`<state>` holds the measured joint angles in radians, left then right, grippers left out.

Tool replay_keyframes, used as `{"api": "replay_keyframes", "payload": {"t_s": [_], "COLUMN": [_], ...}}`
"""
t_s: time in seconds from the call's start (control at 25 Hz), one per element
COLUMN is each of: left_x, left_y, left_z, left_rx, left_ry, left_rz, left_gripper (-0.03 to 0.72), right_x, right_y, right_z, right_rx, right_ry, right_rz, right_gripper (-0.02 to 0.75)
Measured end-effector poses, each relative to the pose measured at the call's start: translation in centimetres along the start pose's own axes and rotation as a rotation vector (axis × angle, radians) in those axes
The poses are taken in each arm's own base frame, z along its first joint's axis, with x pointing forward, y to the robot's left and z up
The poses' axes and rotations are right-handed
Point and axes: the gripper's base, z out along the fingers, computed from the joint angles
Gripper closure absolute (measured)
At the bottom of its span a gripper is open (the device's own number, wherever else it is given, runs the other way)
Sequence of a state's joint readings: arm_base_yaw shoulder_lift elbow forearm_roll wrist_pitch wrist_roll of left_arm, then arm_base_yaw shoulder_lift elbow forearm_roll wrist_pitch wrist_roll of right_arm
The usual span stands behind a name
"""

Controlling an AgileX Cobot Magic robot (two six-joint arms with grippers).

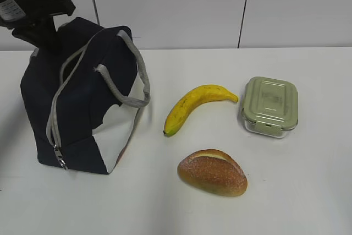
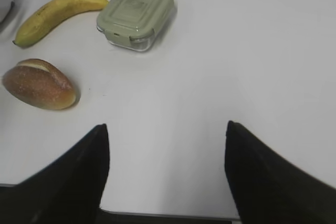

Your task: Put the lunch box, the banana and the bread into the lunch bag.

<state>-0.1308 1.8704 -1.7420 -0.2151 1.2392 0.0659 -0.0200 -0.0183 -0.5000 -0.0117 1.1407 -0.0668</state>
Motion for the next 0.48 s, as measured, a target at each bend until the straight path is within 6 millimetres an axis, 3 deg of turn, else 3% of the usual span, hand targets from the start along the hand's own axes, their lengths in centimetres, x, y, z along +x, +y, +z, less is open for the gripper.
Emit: {"api": "replay_keyframes", "payload": {"t_s": [0.24, 0.48], "left_x": [0.0, 0.0], "left_y": [0.0, 0.0], "left_z": [0.0, 0.0], "left_rx": [0.0, 0.0], "left_ry": [0.0, 0.0], "left_rz": [0.0, 0.0], "left_gripper": [0.691, 0.691], "right_x": [-3.0, -6.8], "right_y": [0.1, 0.3], "right_z": [0.9, 6.0], "right_rx": [-0.034, -0.08], "right_ry": [-0.046, 0.094], "right_rz": [0.021, 0.082], "right_gripper": [0.229, 0.228]}}
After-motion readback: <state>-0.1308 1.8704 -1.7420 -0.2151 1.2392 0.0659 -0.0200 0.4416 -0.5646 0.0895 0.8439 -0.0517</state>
